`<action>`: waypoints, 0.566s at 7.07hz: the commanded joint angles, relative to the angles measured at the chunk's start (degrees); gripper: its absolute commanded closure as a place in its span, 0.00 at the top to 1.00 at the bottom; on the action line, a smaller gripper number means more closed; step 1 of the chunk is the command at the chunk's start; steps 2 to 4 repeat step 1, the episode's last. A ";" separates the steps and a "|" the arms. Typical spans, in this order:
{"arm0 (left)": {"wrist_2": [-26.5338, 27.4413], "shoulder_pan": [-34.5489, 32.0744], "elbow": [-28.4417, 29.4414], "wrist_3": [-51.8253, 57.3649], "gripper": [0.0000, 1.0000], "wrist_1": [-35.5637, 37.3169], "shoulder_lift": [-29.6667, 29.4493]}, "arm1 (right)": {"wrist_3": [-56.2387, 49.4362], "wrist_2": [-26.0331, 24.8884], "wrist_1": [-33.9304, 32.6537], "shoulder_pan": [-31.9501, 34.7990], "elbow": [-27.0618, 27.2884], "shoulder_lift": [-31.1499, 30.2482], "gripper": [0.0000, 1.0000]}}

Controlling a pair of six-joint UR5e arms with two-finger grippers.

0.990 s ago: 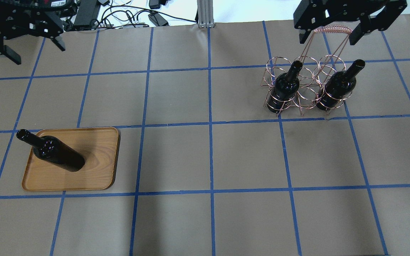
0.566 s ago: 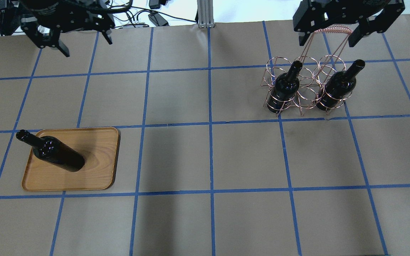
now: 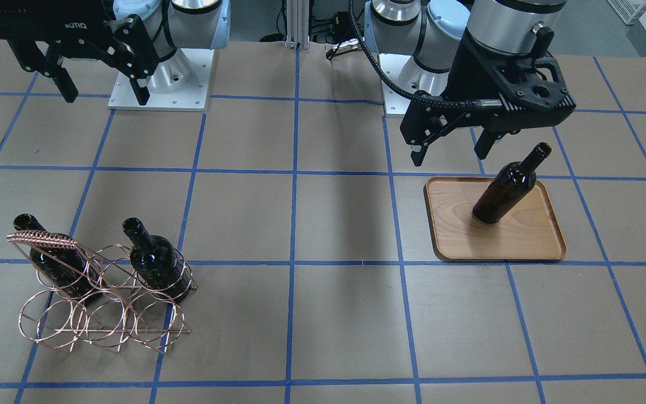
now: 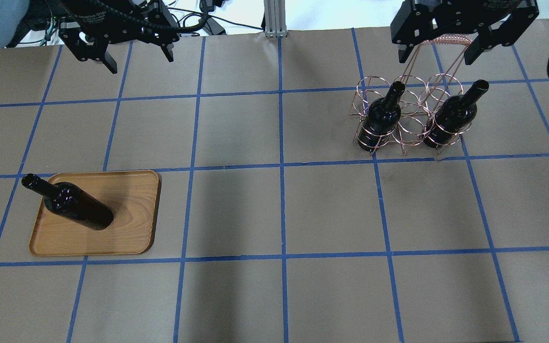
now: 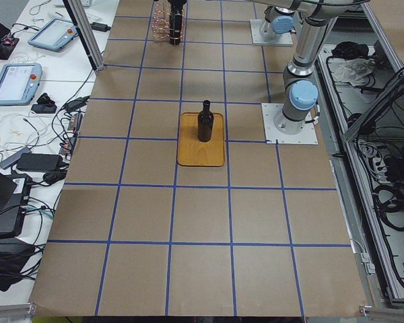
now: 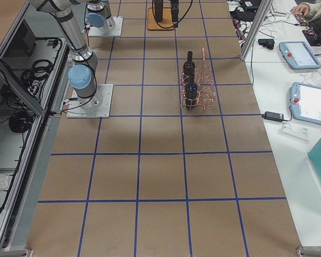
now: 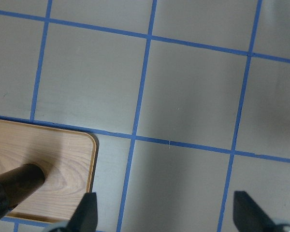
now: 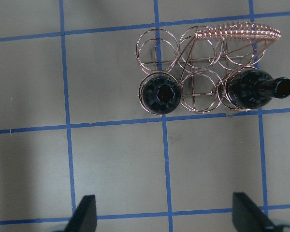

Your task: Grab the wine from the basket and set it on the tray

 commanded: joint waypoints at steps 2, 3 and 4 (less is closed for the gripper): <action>0.09 -0.22 -0.13 0.38 1.00 -0.09 0.21 | -0.06 0.10 0.02 0.02 0.00 0.06 1.00; 0.09 -0.22 -0.13 0.38 1.00 -0.09 0.21 | -0.06 0.10 0.02 0.02 0.00 0.06 1.00; 0.09 -0.22 -0.13 0.38 1.00 -0.09 0.21 | -0.06 0.10 0.02 0.02 0.00 0.06 1.00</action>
